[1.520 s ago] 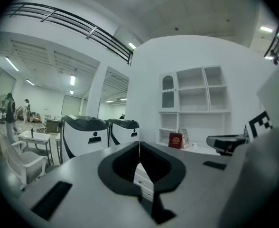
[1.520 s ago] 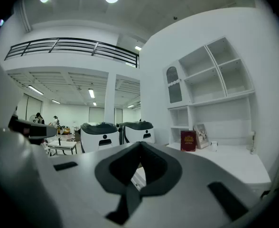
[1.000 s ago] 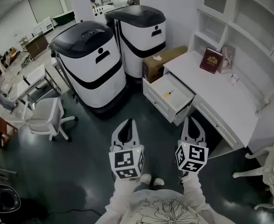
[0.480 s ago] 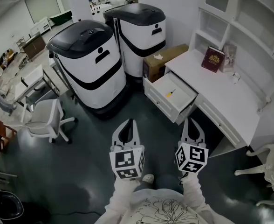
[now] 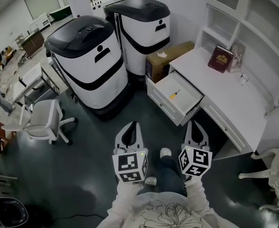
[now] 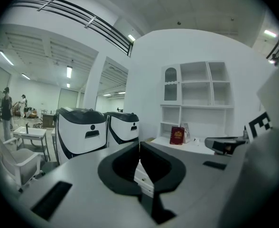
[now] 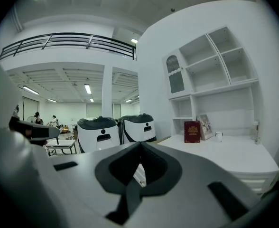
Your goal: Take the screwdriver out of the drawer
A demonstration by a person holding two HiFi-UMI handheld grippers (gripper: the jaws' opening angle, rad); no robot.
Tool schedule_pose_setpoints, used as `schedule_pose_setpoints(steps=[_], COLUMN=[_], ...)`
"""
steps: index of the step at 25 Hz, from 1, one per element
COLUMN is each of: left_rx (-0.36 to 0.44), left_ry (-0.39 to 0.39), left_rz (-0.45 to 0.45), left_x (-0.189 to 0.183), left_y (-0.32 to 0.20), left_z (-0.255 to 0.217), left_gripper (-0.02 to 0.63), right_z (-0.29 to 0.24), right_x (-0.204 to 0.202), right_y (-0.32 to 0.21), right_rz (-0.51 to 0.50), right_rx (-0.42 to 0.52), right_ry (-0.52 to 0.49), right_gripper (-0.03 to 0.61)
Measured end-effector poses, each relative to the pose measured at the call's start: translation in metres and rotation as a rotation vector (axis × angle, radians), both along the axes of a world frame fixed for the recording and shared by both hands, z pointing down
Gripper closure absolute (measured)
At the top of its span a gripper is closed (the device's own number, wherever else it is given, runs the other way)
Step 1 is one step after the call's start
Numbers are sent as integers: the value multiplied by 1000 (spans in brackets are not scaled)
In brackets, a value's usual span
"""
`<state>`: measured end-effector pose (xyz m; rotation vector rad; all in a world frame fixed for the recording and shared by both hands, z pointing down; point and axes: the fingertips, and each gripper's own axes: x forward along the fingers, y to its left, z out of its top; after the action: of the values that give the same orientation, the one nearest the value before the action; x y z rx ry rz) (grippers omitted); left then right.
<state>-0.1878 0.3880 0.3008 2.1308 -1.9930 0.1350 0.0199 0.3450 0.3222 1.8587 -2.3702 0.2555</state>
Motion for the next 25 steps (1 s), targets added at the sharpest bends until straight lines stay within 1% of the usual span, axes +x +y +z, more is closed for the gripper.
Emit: schedule_pose_setpoints(steps=[6, 11, 15, 21, 25], left_rx=[-13, -8, -8, -12, -17], left_ry=[0, -7, -8, 7, 4], left_rz=[-26, -51, -76, -110, -117], left_x=[3, 7, 11, 26, 37], left_y=[-54, -112, -160, -234, -271], left_z=[8, 7, 4, 0, 5], left_gripper=[603, 603, 603, 603, 603], right_z=[5, 5, -1, -8, -4], right_x=[8, 15, 16, 24, 33], right_y=[-60, -126, -179, -260, -300], right_rz=[-12, -24, -57, -106, -118], right_rx=[-2, 4, 10, 22, 21], right_ry=[-5, -17, -12, -9, -16], right_gripper=[575, 575, 575, 575, 575])
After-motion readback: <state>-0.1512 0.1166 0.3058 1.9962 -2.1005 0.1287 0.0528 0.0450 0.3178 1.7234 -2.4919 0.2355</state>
